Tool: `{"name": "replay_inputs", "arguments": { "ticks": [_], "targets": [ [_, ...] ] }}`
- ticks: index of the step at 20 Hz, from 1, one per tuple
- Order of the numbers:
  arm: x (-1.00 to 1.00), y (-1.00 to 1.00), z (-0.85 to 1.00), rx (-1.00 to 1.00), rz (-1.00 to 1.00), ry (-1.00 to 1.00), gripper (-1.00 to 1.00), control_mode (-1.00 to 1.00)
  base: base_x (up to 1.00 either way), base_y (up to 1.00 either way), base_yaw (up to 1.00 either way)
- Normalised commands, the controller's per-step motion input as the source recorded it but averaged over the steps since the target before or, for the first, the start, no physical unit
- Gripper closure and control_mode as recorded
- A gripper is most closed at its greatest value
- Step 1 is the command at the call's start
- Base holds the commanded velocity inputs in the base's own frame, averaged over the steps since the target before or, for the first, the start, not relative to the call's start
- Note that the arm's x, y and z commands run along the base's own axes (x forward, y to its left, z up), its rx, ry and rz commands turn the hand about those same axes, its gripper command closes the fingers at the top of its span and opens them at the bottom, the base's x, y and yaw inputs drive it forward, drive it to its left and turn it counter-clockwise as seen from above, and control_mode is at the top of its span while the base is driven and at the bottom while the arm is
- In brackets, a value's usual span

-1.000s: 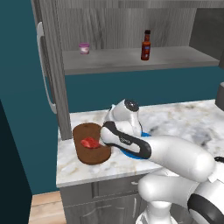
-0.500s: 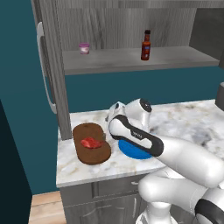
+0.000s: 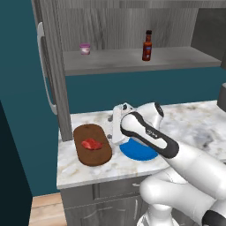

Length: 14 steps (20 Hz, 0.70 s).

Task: Pick the steak from the plate and place it on the cutting board. Then pick the condiment bottle from the cabinet and place it next to the cutting board.

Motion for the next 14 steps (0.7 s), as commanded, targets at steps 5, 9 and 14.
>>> {"name": "replay_inputs", "arguments": {
  "ticks": [5, 9, 14],
  "targets": [
    [-0.21, -0.07, 0.17, 0.07, 0.07, -0.03, -1.00, -1.00, 0.00, 0.00, 0.00],
    [-0.21, -0.13, 0.11, 0.01, 0.04, -0.01, -1.00, -1.00, 0.00, 0.00, 0.00],
    [-0.15, -0.17, 0.05, 0.00, 0.01, 0.00, -1.00, -1.00, 0.00, 0.00, 0.00]
  ]
}}
